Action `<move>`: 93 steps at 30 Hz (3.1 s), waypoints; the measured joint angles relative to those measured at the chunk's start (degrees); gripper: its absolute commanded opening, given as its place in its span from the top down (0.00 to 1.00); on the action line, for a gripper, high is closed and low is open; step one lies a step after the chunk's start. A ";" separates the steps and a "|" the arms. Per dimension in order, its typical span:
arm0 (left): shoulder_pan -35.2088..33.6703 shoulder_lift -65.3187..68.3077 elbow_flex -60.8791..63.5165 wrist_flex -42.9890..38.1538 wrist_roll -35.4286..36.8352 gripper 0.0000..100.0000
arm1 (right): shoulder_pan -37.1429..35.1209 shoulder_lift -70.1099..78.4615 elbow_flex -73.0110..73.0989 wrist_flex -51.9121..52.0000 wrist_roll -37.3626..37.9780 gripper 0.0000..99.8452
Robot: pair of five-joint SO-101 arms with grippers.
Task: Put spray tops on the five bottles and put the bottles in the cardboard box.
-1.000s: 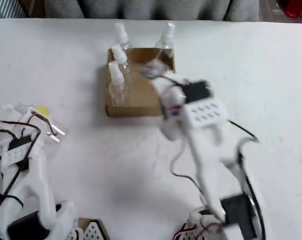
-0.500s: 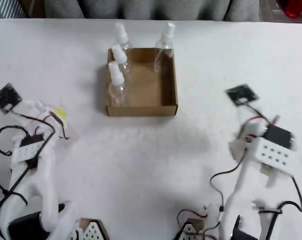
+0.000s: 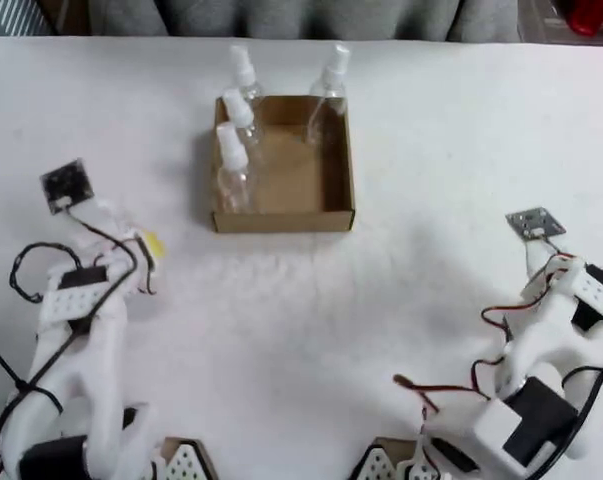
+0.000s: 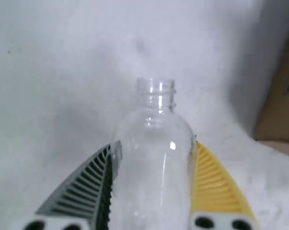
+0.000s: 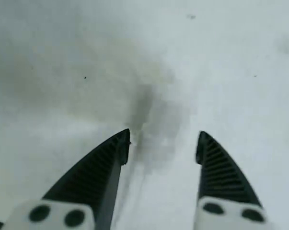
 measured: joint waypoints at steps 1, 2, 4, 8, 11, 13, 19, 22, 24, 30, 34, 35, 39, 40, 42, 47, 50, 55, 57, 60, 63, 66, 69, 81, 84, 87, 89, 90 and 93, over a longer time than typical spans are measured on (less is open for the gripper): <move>0.62 -0.97 0.70 0.44 -0.88 0.98 | 0.00 0.18 0.00 -0.26 0.18 0.77; 1.32 -1.76 1.58 0.44 -1.93 0.98 | 0.00 0.18 0.00 -0.35 0.35 0.77; 2.11 -3.69 2.90 0.53 -2.90 0.98 | 0.00 0.18 0.00 -0.35 0.35 0.78; 2.20 -7.30 5.19 0.53 -2.99 0.98 | 0.26 -1.41 0.00 -0.35 0.35 0.83; 2.20 -8.97 5.98 0.53 -2.99 0.98 | 1.85 -1.93 0.00 -0.35 0.35 0.87; 2.20 -9.41 5.98 0.53 -3.08 0.98 | 2.81 -1.93 0.00 -0.35 0.35 0.86; 2.20 -9.67 5.98 0.53 -3.08 0.98 | 4.48 -1.67 0.00 -0.35 0.53 0.83; 2.20 -9.67 5.98 0.53 -3.08 0.98 | 4.40 0.97 0.00 -0.70 0.79 0.84; 2.20 -9.67 5.98 0.53 -3.08 0.98 | 4.40 2.81 -0.18 -1.23 0.88 0.87; 2.20 -9.67 5.98 0.53 -3.08 0.98 | 4.22 9.67 -6.33 -1.14 0.88 0.97; 2.20 -9.67 5.98 0.53 -3.08 0.98 | 3.87 11.08 -11.60 1.32 0.88 0.98; 2.20 -9.67 5.98 0.53 -3.08 0.98 | 3.87 11.08 -13.10 2.64 0.88 0.99; 2.20 -9.67 5.98 0.53 -3.08 0.98 | 4.04 11.08 -19.08 11.78 0.88 0.98; 2.20 -9.67 5.98 0.53 -3.08 0.98 | 4.04 11.08 -20.57 14.24 0.88 0.98; 2.20 -9.67 5.98 0.53 -3.08 0.98 | 4.04 11.08 -23.38 19.08 0.88 0.98; 2.20 -9.67 5.98 0.53 -3.08 0.98 | 4.04 11.08 -27.96 29.98 0.88 0.98; 2.20 -10.11 5.98 0.53 -3.08 0.98 | 4.04 11.08 -28.31 32.62 0.88 0.98; 2.37 -18.02 5.01 6.33 -3.08 0.98 | 4.13 9.23 -28.22 33.67 0.88 0.98; 3.69 -22.77 5.01 9.05 -3.08 0.98 | 4.22 8.35 -26.29 33.67 0.88 0.98; 6.68 -31.12 5.01 11.87 -3.08 0.98 | 4.22 7.12 -21.89 32.44 0.88 0.98; 10.90 -39.38 5.01 12.84 -3.08 0.98 | 4.13 5.27 -20.31 30.77 0.88 0.98; 16.35 -46.42 5.01 12.84 -3.08 0.98 | 3.34 3.34 -20.04 30.68 0.88 0.98; 22.86 -50.99 5.01 12.31 -3.08 0.98 | 2.99 0.70 -20.04 30.77 -0.53 0.98; 36.04 -56.26 14.15 -10.81 -3.08 0.98 | -0.35 -19.87 -10.11 28.92 -9.76 0.98; 36.57 -57.14 16.88 -11.96 -3.08 0.98 | -2.20 -24.44 -9.93 26.90 -13.80 0.98; 36.48 -58.20 19.16 -12.31 -3.08 0.98 | -5.45 -28.22 -9.93 25.41 -19.34 0.98; 36.40 -59.25 21.01 -12.31 -3.08 0.98 | -8.62 -29.89 -9.85 25.41 -22.07 0.98; 36.40 -59.69 22.07 -12.31 -3.08 0.98 | -10.37 -30.24 -9.76 25.85 -22.95 0.98; 36.57 -60.92 25.85 -12.31 -3.08 0.98 | -15.30 -30.59 -9.23 29.45 -23.47 0.98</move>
